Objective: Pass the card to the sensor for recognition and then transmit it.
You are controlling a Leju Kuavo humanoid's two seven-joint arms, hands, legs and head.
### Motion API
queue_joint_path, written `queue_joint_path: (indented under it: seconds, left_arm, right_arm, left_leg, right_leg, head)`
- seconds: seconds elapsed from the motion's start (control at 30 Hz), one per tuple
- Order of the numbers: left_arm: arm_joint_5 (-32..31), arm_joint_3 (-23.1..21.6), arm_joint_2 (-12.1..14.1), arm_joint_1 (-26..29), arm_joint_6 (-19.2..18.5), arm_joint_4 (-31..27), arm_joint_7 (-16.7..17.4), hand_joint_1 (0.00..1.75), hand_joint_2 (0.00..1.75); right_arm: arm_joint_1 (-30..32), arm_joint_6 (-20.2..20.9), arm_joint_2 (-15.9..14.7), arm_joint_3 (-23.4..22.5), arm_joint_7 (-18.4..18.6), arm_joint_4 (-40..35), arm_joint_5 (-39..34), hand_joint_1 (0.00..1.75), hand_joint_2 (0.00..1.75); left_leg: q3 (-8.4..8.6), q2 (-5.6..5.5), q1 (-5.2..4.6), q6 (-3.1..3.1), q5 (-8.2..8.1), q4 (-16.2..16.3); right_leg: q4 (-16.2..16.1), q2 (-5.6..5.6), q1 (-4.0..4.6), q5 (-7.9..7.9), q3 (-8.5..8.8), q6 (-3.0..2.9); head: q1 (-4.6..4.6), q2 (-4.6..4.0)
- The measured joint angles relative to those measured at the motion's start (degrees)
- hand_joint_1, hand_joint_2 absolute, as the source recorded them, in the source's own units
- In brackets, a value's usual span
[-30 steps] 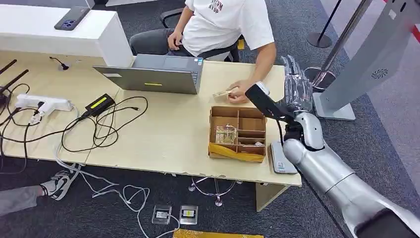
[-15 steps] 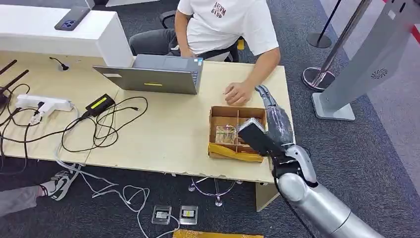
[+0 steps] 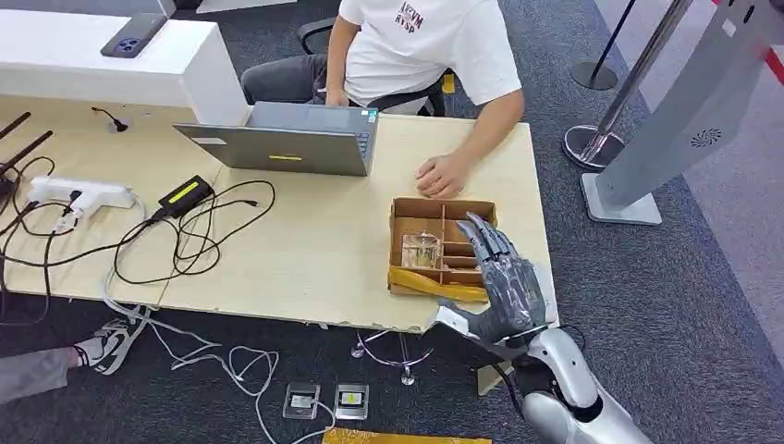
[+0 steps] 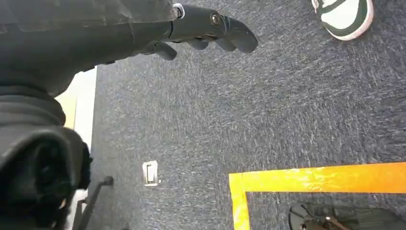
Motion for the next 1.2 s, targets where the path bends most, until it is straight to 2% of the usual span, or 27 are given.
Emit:
queue_joint_path:
  seconds: [0.17,0.47,0.97,1.2]
  left_arm:
    - [-0.48,0.02,-0.22,-1.52,-0.46,0.0,0.81,0.0,0.0]
    - [-2.25,0.02,-0.28,-5.85,-1.79,0.0,4.53,0.0,0.0]
    - [-3.8,1.31,-0.35,-7.13,-1.79,-0.09,4.68,0.0,0.0]
    - [-4.07,1.53,-0.31,-7.13,-1.62,-0.46,5.25,0.0,0.0]
  right_arm:
    - [-0.15,0.46,0.28,0.81,4.79,1.05,8.28,0.0,1.75]
    - [-1.89,1.95,1.97,2.14,7.87,5.16,11.49,0.0,1.75]
    - [-5.3,3.74,3.82,3.69,8.02,14.53,9.83,0.0,1.75]
    - [-5.6,3.67,4.02,3.74,8.7,16.33,9.28,0.0,1.75]
  left_leg:
    - [-0.03,-0.03,0.0,0.0,0.01,0.0]
    - [-0.05,-0.04,0.0,0.0,0.01,0.0]
    - [-0.05,-0.05,0.0,0.0,0.01,0.0]
    - [-0.05,-0.05,0.0,0.0,0.01,0.0]
  right_leg:
    - [0.01,-0.02,0.0,0.0,0.01,0.0]
    - [0.03,-0.02,0.0,0.0,0.01,0.0]
    - [0.03,-0.02,0.0,0.0,-0.01,0.0]
    - [0.03,-0.02,0.0,0.0,-0.01,0.0]
  head:
    - [0.0,0.0]
    - [0.0,0.0]
    - [0.0,0.0]
    - [0.0,0.0]
